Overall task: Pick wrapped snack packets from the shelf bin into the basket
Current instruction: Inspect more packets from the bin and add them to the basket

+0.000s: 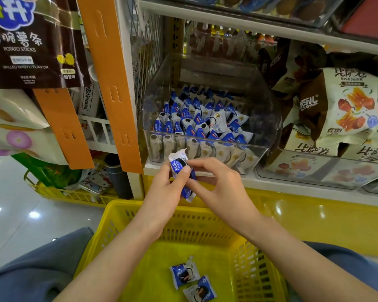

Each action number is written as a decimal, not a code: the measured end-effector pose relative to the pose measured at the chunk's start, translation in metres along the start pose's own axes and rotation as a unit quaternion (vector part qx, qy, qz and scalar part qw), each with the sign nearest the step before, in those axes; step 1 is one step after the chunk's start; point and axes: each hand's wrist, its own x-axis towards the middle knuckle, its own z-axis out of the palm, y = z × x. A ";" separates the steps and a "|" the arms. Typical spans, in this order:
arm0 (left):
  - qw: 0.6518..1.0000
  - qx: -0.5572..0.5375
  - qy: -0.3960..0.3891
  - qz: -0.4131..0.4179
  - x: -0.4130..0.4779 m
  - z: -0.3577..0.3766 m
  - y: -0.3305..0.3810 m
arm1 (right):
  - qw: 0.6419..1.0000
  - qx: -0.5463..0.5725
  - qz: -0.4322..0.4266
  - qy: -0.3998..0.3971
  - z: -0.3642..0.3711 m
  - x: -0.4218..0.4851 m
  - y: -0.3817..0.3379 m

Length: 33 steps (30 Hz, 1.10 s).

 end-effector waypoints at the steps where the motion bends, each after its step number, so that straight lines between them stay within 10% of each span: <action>1: 1.000 0.003 0.000 0.002 0.000 -0.001 0.000 | 1.000 0.008 0.006 -0.001 0.000 0.001 0.000; 33: 0.998 0.048 0.035 -0.019 0.008 -0.003 0.004 | 0.994 -0.069 0.082 0.026 -0.007 0.007 0.003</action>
